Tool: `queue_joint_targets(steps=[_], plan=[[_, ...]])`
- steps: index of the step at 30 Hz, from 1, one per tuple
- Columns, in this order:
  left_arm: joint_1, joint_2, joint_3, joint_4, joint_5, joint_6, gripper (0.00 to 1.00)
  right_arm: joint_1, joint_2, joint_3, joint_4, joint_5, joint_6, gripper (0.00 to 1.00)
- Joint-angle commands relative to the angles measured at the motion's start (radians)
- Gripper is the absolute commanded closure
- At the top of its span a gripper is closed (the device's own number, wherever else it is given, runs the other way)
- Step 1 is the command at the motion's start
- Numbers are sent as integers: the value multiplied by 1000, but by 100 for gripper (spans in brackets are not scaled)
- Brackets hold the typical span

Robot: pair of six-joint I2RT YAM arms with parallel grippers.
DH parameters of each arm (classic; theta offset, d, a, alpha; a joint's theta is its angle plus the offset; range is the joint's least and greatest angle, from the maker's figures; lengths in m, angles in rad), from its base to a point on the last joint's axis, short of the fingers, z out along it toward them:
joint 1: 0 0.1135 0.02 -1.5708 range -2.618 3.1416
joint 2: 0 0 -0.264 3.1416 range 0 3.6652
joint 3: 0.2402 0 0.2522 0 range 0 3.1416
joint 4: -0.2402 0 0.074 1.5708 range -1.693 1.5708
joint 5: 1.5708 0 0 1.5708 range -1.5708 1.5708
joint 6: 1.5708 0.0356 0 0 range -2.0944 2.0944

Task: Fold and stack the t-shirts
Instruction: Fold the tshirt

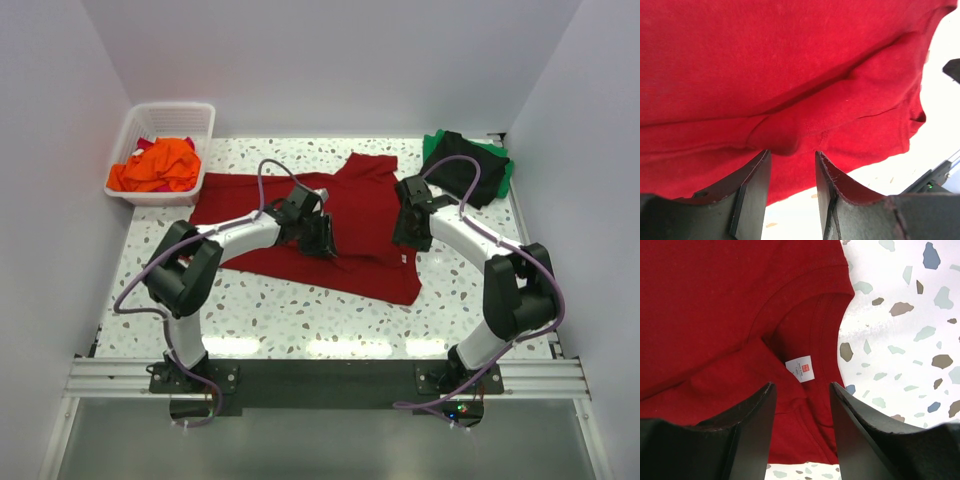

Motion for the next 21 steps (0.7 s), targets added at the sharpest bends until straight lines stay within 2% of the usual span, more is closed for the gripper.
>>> queue_joint_targets(steps=[1, 16, 21], plan=[[-26, 24, 41, 28, 20, -22, 55, -7, 6, 23, 25, -10, -3, 50], [-60, 53, 43, 69, 16, -60, 55, -10, 6, 26, 24, -14, -34, 50], [-68, 90, 84, 62, -23, -57, 61, -15, -8, 21, 16, -11, -41, 50]])
